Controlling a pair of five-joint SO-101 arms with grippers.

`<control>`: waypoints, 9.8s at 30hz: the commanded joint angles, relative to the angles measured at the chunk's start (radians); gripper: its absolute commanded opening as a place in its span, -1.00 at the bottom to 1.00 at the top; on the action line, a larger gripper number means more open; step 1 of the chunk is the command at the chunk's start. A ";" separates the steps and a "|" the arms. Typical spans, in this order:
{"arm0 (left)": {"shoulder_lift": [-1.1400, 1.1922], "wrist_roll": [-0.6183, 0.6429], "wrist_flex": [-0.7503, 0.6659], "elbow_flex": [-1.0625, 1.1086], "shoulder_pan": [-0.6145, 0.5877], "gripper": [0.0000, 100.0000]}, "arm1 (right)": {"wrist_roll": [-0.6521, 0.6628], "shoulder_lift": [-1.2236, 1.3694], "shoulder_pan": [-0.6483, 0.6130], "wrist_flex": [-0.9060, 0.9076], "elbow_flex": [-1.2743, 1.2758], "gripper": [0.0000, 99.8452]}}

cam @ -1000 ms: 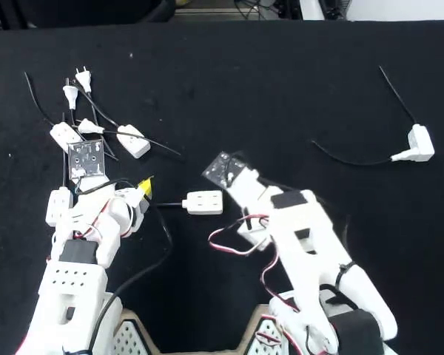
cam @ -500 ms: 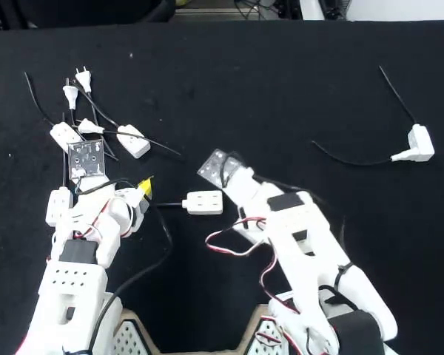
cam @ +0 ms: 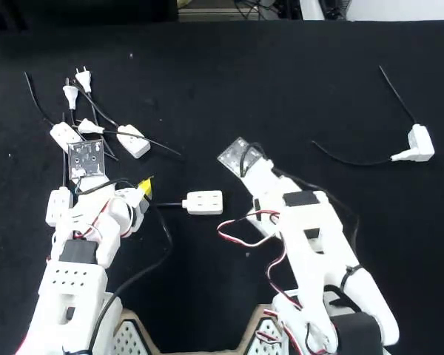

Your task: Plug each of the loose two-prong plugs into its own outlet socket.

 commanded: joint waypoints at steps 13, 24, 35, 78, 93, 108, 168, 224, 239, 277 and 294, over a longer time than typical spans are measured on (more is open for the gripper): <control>-0.015 0.002 -0.006 -0.013 -0.001 -0.52 | -0.003 -0.170 -0.060 0.031 0.068 -0.79; -0.015 0.002 -0.008 -0.013 -0.001 -0.52 | 0.060 0.001 -0.020 -0.074 0.061 -0.79; -0.015 0.002 -0.008 -0.013 -0.001 -0.52 | 0.143 0.012 0.051 -0.075 0.038 -0.79; -0.015 -0.032 -0.006 -0.013 -0.001 -0.52 | 0.137 0.240 0.166 -0.238 -0.140 -0.72; -0.015 -0.032 -0.008 -0.013 -0.001 -0.52 | -0.035 0.173 0.169 -0.110 -0.166 -0.98; -0.015 -0.032 -0.008 -0.013 -0.001 -0.52 | -0.078 0.188 0.058 0.114 -0.166 -0.88; -0.015 -0.034 -0.009 -0.015 -0.001 -0.52 | -0.095 0.156 -0.052 0.199 -0.150 -0.78; -0.015 -0.034 -0.008 -0.015 -0.001 -0.52 | -0.038 0.292 0.074 0.172 -0.251 -0.78; -0.015 -0.034 -0.009 -0.015 -0.001 -0.52 | -0.038 0.108 0.072 0.221 -0.194 -0.98; -0.015 -0.034 -0.009 -0.015 -0.001 -0.52 | -0.104 0.073 0.064 0.146 -0.183 -0.98; -0.015 -0.025 -0.063 -0.008 0.002 -0.52 | -0.313 -0.165 -0.517 -0.169 -0.019 -0.98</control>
